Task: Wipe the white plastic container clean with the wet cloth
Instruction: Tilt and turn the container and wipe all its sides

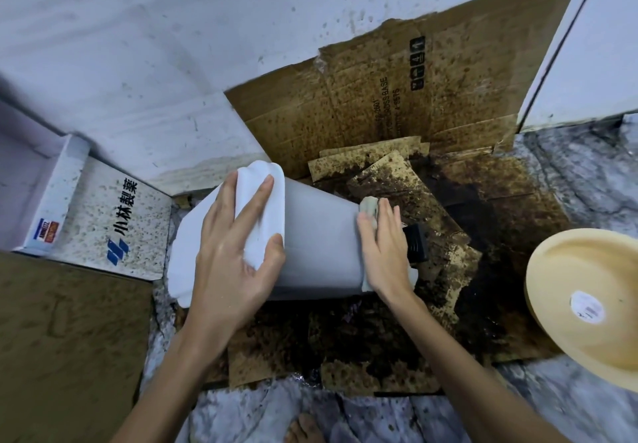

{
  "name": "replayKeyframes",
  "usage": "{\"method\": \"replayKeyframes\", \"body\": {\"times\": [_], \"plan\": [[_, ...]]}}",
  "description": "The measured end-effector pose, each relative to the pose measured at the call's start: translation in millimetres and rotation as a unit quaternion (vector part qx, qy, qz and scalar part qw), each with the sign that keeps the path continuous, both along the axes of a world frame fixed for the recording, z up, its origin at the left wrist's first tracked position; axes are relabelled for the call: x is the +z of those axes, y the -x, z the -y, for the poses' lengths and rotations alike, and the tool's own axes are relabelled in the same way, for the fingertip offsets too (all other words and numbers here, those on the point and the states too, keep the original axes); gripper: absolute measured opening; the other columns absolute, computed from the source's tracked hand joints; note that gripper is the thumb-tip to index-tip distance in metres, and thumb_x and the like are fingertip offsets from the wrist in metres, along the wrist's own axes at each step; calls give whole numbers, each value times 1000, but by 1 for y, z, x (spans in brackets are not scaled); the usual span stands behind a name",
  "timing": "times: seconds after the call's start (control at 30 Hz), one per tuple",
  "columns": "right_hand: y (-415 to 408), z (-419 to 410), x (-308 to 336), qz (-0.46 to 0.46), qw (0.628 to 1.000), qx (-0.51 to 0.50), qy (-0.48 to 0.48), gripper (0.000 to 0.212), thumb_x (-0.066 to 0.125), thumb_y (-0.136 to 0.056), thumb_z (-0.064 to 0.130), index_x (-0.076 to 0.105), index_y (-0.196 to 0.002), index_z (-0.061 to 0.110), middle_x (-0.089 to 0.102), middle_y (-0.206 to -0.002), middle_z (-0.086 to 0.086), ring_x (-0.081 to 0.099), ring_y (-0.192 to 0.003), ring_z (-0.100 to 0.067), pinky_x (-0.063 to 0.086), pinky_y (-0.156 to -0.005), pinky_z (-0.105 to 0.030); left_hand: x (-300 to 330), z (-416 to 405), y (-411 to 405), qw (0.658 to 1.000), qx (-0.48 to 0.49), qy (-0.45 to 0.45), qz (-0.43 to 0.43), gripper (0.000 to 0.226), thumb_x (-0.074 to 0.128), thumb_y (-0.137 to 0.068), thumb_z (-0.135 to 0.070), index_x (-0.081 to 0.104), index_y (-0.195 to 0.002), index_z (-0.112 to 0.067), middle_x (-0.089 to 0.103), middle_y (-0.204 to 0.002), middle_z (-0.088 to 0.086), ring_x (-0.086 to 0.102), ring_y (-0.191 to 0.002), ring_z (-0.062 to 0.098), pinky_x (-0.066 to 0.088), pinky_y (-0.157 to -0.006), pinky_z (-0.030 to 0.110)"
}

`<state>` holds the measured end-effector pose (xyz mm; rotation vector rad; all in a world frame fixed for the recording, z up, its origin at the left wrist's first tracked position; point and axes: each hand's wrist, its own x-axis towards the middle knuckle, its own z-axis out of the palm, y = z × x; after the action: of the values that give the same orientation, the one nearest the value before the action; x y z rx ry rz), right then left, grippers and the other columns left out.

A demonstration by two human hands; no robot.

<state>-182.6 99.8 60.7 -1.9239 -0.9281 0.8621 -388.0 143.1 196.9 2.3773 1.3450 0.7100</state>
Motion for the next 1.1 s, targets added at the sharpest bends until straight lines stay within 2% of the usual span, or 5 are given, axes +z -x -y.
{"method": "replayKeyframes", "body": {"times": [0.4,0.5,0.73,0.9,1.1], "plan": [[62,-20,90,-98,978,46,-181,53,33,-114,43,35,-164,26,24,-155,45,12,-152,17,9,-127,-18,3,5,-1,1000,5,18,2,66,47,-97,-44,39,-163,-41,15,-178,-4,13,-164,10,8,-122,7],[58,-16,105,-196,962,18,-191,51,35,-113,47,52,-155,23,50,-160,14,36,-153,-4,28,-129,-36,3,8,-11,1000,1,20,-8,67,48,-97,-47,37,-163,-44,13,-178,-7,12,-164,12,12,-124,15],[35,-7,124,-292,939,20,-180,36,40,-113,49,69,-123,30,77,-113,18,68,-111,7,50,-91,-13,3,14,-36,999,-16,35,-21,75,44,-99,-53,19,-169,-41,6,-179,-7,3,-165,11,17,-131,42],[16,-2,135,-233,952,71,-187,38,40,-114,45,66,-129,22,72,-123,1,67,-119,-10,52,-104,-39,6,18,-52,997,-33,62,-21,82,32,-103,-59,7,-172,-23,1,-179,-8,-6,-164,6,11,-133,47],[-16,10,126,-136,968,120,-174,64,46,-107,59,17,-164,54,22,-161,40,16,-155,10,19,-131,-38,8,24,-64,950,-56,203,228,65,57,-101,-44,41,-162,-25,40,-167,-17,30,-155,-4,27,-128,27]]}}
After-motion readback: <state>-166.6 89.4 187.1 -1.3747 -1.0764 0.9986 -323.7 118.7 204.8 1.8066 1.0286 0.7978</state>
